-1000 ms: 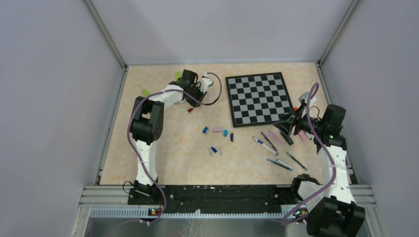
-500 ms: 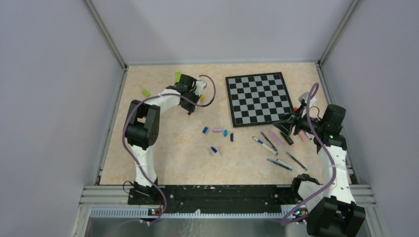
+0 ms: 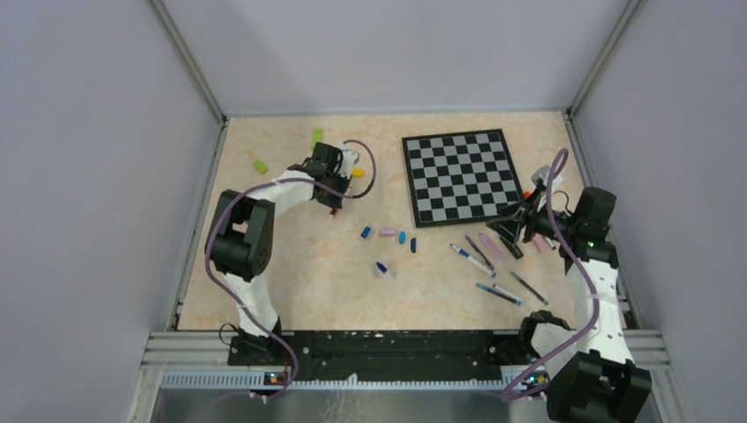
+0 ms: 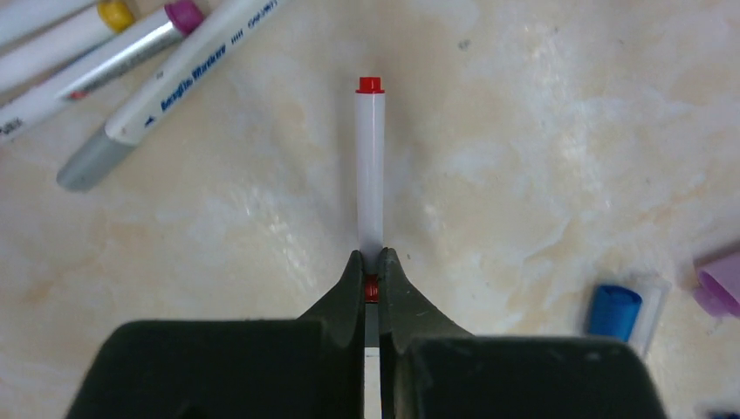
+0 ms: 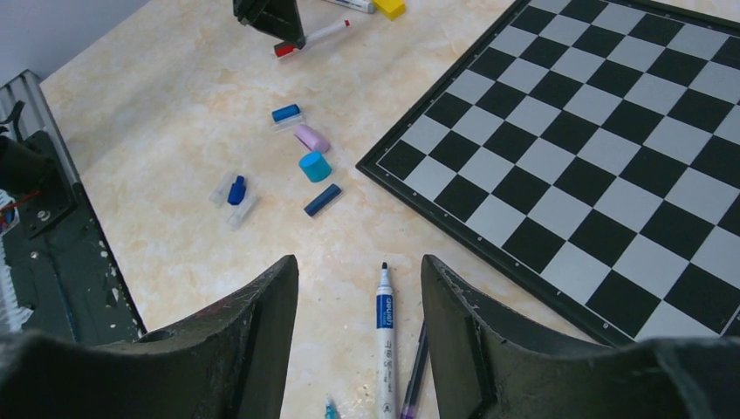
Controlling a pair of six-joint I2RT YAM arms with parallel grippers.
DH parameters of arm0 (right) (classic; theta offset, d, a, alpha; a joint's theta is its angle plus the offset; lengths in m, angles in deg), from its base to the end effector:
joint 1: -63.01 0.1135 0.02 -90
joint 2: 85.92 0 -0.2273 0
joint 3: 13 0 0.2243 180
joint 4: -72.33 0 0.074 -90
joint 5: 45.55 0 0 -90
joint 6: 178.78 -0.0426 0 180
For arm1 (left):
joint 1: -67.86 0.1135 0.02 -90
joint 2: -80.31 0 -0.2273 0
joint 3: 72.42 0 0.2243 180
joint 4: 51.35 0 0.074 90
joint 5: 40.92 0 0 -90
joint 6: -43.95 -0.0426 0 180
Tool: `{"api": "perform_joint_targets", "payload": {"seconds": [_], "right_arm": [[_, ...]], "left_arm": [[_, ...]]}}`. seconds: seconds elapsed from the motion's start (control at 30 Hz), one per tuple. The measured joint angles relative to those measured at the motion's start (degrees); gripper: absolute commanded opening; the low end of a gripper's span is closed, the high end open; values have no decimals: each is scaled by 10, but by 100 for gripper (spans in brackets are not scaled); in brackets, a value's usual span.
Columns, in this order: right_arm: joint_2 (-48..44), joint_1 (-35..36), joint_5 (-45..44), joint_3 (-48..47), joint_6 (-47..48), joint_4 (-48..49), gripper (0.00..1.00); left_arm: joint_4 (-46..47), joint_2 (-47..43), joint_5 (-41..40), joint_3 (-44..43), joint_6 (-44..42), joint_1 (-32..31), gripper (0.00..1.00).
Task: Open the pen caps
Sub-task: Pick up the pen from the center of the board.
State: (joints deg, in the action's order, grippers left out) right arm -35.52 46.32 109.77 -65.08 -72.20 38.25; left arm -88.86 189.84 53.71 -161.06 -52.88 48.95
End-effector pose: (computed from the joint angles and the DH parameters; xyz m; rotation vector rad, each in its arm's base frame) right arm 0.1805 -0.0137 0.2460 -0.6205 1.7663 0.8066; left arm 0.3457 -0.1221 0.1485 0.6071 2.5238 -0.1816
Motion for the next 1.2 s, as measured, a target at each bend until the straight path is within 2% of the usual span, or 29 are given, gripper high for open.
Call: {"api": "perform_joint_targets", "payload": {"seconds": [0.13,0.27,0.43,0.6,0.83,1.03,1.2], "right_arm": [[0,0,29,0,6,-3,54],[0,1,53,2,13,-3,58],[2,11,79,12,19,2,59],[10,25,114,32,20,6,60],[25,69,147,51,-70,83,60],[42,122,145,82,-226,218,60],[58,151,123,90,-327,286,60]], "left_arm": [[26,-85,16,70,26,0,0],[83,-206,75,151,64,0,0],[211,-367,194,296,146,-10,0],[356,-462,254,433,252,-83,0],[543,-465,212,491,348,-251,0],[683,-368,131,488,392,-333,0],[719,-287,76,458,404,-376,0]]}}
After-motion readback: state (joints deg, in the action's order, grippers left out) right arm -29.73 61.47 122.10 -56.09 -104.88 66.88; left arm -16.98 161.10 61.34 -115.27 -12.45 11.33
